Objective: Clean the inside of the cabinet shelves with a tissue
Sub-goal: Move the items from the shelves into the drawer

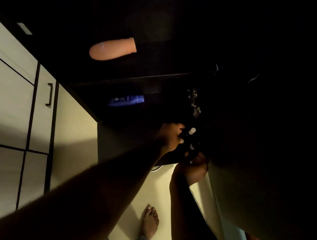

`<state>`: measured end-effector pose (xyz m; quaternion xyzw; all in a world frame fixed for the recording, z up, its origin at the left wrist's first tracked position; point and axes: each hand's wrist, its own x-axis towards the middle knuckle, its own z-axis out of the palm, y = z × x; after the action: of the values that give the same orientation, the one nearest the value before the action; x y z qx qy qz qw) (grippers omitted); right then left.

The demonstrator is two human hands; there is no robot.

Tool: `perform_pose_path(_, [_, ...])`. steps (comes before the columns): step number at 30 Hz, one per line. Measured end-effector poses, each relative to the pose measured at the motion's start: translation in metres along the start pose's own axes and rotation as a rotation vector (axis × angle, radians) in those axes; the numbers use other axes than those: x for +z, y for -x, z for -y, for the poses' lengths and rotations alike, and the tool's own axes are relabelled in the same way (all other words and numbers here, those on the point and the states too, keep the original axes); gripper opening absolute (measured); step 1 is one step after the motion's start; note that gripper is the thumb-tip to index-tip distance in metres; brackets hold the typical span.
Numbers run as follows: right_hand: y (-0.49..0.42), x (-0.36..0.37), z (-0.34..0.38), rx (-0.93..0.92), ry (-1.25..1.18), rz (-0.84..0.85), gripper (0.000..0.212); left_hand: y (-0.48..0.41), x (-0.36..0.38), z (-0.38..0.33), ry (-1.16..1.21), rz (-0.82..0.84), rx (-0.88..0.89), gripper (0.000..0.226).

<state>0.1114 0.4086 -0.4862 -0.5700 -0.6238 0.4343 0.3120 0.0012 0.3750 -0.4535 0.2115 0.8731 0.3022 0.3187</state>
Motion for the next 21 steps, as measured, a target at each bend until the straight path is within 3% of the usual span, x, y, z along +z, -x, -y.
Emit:
perform_pose_path(4, [0.011,-0.019,0.014,-0.262,0.328,0.141,0.023,0.033,-0.019,0.002,-0.012,-0.063,0.018,0.044])
perform_pose_path(7, [0.024,-0.032,0.043,-0.485,0.411,0.233,0.022,0.062,-0.041,-0.006,-0.068,-0.122,0.079,0.033])
perform_pose_path(9, [0.03,-0.04,0.066,-0.622,0.418,0.272,0.019,0.086,-0.06,-0.013,-0.126,-0.15,0.097,0.032])
perform_pose_path(13, [0.041,-0.046,0.108,-0.818,0.428,0.339,0.019,0.129,-0.099,-0.024,-0.219,-0.199,0.117,0.051])
perform_pose_path(21, [0.07,-0.058,0.191,-1.0,0.313,0.334,0.027,0.182,-0.181,-0.057,-0.236,-0.382,0.255,0.04])
